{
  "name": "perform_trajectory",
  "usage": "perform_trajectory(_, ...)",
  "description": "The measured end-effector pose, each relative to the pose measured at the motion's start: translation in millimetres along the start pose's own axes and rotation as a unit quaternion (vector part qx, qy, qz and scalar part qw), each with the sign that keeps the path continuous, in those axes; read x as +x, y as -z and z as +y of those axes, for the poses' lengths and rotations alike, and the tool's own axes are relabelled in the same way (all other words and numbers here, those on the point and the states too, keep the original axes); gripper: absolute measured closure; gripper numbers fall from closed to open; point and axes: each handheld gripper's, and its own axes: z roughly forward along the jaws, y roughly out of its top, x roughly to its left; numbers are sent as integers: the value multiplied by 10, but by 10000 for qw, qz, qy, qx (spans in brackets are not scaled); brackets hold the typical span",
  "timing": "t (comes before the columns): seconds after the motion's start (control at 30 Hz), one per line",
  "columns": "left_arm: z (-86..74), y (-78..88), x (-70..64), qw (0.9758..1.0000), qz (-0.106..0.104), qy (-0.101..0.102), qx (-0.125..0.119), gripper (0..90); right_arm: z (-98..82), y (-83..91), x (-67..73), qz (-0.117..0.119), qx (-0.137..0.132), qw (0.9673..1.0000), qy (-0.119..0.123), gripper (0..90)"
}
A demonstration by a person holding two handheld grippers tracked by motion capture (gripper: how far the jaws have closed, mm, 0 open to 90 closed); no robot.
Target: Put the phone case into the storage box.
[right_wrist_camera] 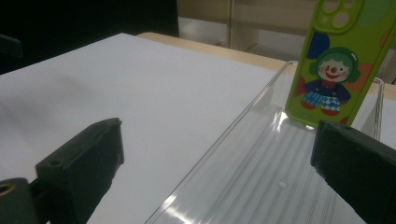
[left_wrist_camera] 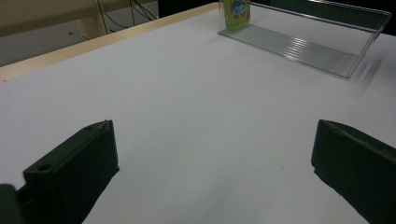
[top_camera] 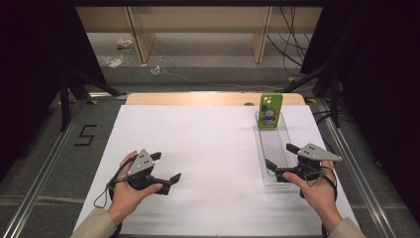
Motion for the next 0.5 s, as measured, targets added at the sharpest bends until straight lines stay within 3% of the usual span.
perform_trajectory(0.5, -9, -1, 14, 10000, 18, 23, -6, 0, 6, 23, -18, 29, -31, 10000, -35, 34)
